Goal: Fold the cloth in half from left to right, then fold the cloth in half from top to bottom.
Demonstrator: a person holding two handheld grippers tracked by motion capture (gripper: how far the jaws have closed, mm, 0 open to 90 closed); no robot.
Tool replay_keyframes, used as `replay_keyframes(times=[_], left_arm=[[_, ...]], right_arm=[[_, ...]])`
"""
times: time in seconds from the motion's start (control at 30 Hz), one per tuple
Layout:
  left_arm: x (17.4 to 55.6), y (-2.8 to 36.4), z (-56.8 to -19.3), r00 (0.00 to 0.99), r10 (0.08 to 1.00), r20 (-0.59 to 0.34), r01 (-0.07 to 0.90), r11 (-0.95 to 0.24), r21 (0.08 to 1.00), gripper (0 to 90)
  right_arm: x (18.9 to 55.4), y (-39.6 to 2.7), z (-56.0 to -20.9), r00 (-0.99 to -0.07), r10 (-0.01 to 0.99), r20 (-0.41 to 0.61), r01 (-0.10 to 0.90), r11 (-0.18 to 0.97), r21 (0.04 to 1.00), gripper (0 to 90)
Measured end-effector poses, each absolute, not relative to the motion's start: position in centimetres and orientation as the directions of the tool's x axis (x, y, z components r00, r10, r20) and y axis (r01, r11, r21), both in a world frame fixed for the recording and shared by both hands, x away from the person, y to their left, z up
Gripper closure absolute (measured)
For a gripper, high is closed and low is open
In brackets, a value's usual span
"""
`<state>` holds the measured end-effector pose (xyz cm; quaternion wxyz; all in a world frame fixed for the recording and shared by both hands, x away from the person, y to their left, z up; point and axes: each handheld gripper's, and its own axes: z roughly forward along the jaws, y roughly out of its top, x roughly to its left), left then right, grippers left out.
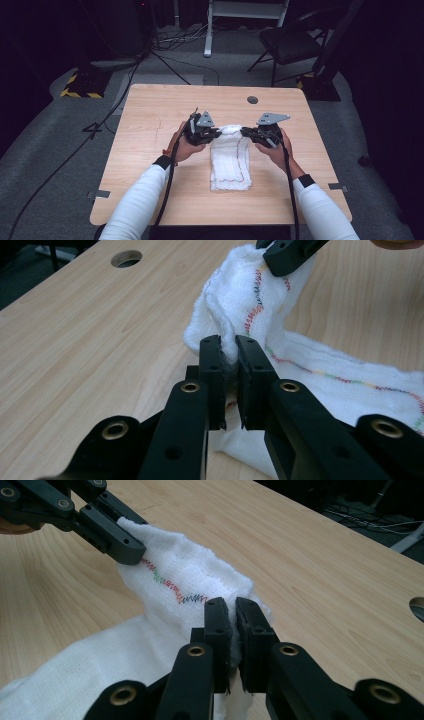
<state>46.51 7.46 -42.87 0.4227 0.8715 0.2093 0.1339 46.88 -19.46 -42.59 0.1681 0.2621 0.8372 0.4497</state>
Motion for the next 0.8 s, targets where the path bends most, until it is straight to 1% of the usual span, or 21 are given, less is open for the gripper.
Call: replay_keyframes(times=[0.37,0.8], left_arm=[[44.8,7.9,-43.2,0.888,0.456,0.055,0.243,-0.568,0.786,82.9],[42.1,8.0,-43.1,0.911,0.406,0.071,0.204,-0.594,0.779,82.3]], right_arm=[[45.2,-19.4,-42.7,-0.836,0.547,-0.051,0.260,0.476,0.840,84.8],[42.6,-19.9,-42.8,-0.873,0.485,-0.051,0.227,0.496,0.838,84.8]])
